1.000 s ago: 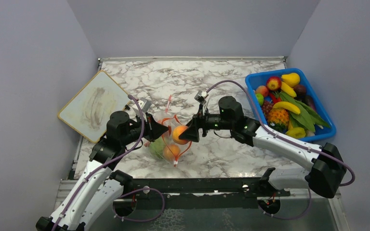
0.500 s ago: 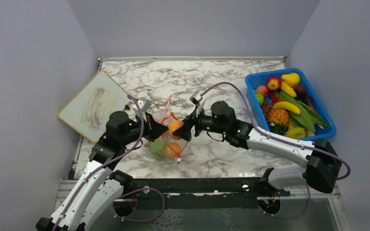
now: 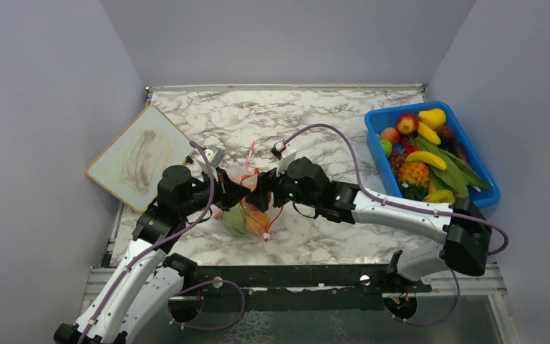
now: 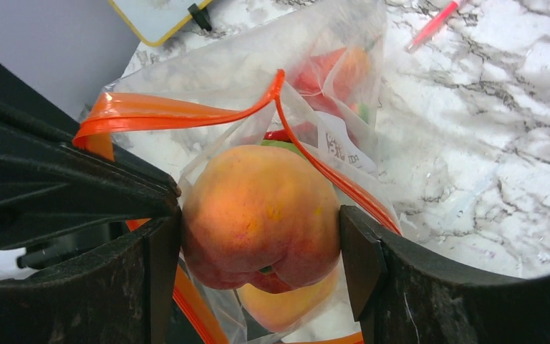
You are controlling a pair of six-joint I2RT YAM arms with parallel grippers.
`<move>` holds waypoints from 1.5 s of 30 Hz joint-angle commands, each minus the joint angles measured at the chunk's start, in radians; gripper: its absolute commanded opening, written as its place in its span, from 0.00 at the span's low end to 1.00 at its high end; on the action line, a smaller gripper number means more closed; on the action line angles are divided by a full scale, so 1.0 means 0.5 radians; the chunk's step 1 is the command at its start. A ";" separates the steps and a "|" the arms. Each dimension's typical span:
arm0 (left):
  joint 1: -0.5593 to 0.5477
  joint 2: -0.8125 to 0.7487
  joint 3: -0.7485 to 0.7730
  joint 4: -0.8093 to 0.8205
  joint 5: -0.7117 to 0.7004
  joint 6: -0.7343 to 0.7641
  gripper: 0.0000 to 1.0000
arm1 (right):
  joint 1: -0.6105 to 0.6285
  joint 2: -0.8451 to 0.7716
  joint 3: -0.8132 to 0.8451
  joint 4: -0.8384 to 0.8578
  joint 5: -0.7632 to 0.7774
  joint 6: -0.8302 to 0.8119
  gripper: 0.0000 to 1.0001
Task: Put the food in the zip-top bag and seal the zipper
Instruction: Place the fake fruit in the zipper food storage bag, then pick up the fake fruit from the bin.
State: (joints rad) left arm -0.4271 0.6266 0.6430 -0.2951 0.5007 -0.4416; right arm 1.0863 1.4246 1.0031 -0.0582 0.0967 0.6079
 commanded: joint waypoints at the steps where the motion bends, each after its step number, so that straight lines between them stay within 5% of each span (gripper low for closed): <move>1: -0.008 -0.014 -0.022 0.102 0.083 -0.021 0.00 | 0.020 0.023 -0.008 0.085 0.235 0.351 0.53; 11: -0.009 -0.033 -0.025 0.099 0.076 -0.013 0.00 | 0.021 -0.017 -0.049 0.213 0.212 0.348 0.73; 13: -0.008 -0.035 -0.025 0.094 0.073 -0.009 0.00 | 0.021 -0.049 -0.047 0.204 0.196 0.319 0.86; 15: -0.009 -0.033 -0.025 0.096 0.070 -0.007 0.00 | 0.021 -0.078 -0.038 0.185 0.171 0.293 0.88; 30: -0.008 -0.029 -0.022 0.087 0.057 0.003 0.00 | 0.020 -0.192 0.134 -0.087 0.058 -0.044 0.82; 45: -0.010 -0.024 -0.019 0.078 0.048 0.009 0.00 | -0.099 -0.244 0.373 -0.528 0.633 -0.538 0.61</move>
State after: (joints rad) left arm -0.4274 0.6224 0.6388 -0.2668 0.5014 -0.4419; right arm 1.0767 1.3300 1.1526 -0.2531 0.2829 0.4320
